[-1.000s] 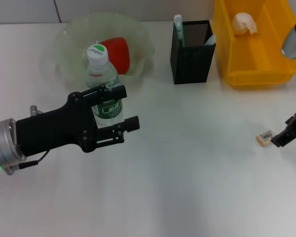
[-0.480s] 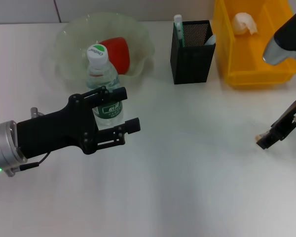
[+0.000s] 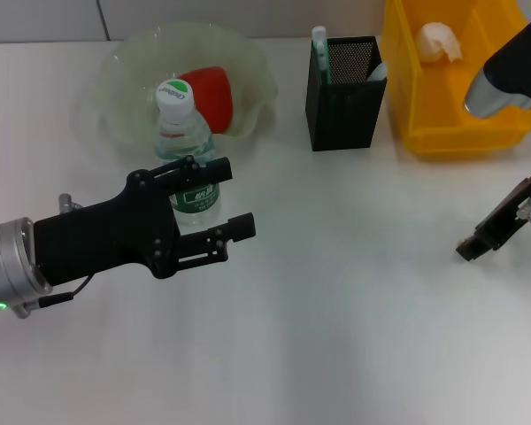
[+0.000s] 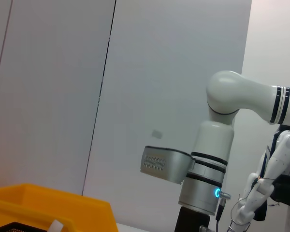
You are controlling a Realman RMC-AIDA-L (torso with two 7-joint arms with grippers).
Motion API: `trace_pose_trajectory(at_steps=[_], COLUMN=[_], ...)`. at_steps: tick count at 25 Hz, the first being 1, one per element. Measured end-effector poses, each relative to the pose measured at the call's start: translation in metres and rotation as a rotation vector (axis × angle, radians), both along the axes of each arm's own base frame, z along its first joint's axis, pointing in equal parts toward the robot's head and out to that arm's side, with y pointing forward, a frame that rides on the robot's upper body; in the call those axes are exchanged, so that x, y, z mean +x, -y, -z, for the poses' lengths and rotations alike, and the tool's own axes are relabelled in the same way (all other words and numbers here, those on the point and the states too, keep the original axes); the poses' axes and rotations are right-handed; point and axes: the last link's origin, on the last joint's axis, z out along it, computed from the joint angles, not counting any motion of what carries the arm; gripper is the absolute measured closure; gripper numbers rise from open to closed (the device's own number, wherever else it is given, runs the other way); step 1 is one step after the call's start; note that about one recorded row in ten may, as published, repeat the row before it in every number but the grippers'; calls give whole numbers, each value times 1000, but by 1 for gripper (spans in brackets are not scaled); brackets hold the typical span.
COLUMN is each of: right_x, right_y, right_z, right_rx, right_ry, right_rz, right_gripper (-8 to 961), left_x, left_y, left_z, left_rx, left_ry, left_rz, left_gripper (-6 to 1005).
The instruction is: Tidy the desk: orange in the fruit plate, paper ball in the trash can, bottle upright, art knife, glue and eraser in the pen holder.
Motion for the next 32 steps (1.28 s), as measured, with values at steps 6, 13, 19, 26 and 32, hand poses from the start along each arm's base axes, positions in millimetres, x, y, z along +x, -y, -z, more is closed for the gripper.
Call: trace_pose_trajectory(at_steps=[6, 13, 19, 26, 32], right_x=[-24, -113, -134, -125, -128], right_y=[-3, -50, -83, -106, -107], right_z=[-23, -85, -60, -5, 1], right_rx=[68, 378, 382, 354, 361], right_ry=[-42, -192, -252, -264, -304], right_rz=[-26, -172, -175, -167, -174], right_gripper=[488, 517, 506, 493, 481], left_x=[1, 4, 8, 7, 5], left_y=[0, -1, -1, 1, 2], left_z=[-1, 0, 4, 5, 5], left_rx=[-4, -8, -14, -13, -11], left_ry=[5, 7, 14, 17, 15], left_rz=[3, 15, 23, 17, 15], left_gripper=[224, 224, 225, 224, 223])
